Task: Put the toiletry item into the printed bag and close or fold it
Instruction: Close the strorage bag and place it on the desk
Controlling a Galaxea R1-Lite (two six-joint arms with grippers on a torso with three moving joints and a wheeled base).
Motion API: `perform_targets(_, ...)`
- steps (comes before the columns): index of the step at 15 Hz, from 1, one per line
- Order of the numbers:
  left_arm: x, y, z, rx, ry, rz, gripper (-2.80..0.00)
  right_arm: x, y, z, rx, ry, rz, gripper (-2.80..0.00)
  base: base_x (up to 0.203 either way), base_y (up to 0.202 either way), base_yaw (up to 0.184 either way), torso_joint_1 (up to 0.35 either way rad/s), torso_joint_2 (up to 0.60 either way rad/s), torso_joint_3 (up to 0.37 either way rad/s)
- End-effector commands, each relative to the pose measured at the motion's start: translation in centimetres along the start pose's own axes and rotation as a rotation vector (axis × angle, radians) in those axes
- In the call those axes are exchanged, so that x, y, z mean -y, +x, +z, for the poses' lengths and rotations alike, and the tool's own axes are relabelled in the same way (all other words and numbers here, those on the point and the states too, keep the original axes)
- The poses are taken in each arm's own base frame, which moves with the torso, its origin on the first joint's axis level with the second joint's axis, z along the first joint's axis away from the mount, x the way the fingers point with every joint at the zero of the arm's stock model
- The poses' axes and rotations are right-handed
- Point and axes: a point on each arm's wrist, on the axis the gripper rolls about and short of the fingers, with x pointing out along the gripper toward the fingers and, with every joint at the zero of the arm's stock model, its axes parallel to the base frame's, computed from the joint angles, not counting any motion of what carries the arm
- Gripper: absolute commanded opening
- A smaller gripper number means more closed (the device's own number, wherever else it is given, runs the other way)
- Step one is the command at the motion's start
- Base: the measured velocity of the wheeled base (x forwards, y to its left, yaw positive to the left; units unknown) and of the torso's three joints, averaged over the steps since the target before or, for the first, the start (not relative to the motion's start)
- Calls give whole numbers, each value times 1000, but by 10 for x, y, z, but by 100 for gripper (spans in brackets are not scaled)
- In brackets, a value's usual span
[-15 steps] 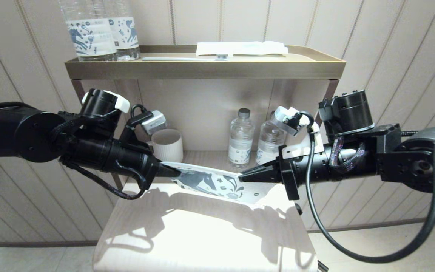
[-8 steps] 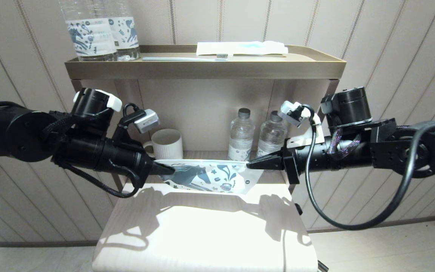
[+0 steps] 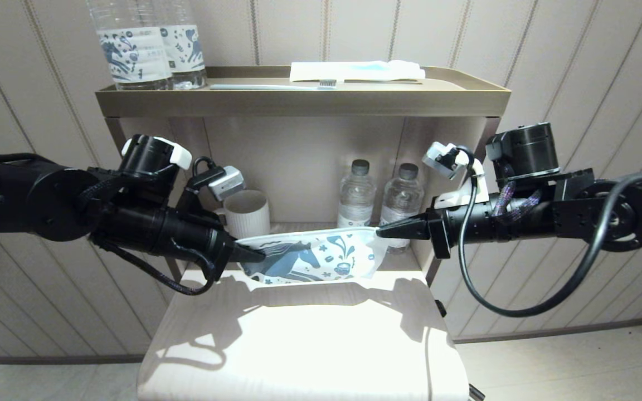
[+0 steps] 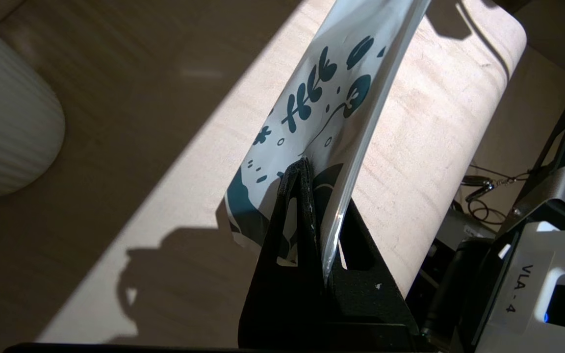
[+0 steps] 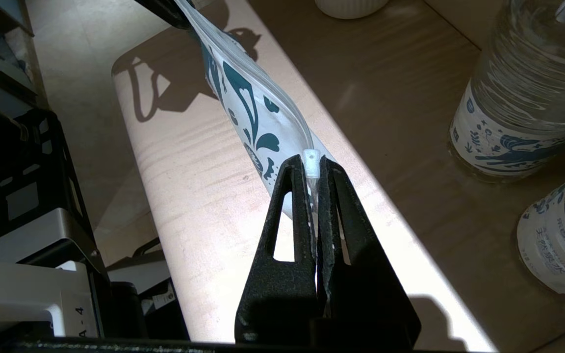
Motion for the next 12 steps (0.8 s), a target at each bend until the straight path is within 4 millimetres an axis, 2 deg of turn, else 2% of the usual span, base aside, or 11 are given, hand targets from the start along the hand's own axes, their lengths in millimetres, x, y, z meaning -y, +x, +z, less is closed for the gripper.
perform_targets(1,3,12,-2,-22,2,-31,-280,1,4,-3,-7,2,13,-280,0,0,0,0,0,0)
perform_targets(3,10,21,0,-29,18,-57,-280,1,5,-4,-11,2,16,-280,0,0,0,0,0,0)
perform_targets(6,10,24,1,-29,23,-61,-280,4,10,-7,-21,12,16,-280,0,0,0,0,0,0)
perform_targets(7,10,24,0,-32,21,-61,-280,6,11,-9,-26,15,7,0,0,0,0,0,0,0)
perform_targets(12,10,24,0,-32,24,-62,-280,12,14,-7,-26,14,-21,0,0,0,0,0,0,0)
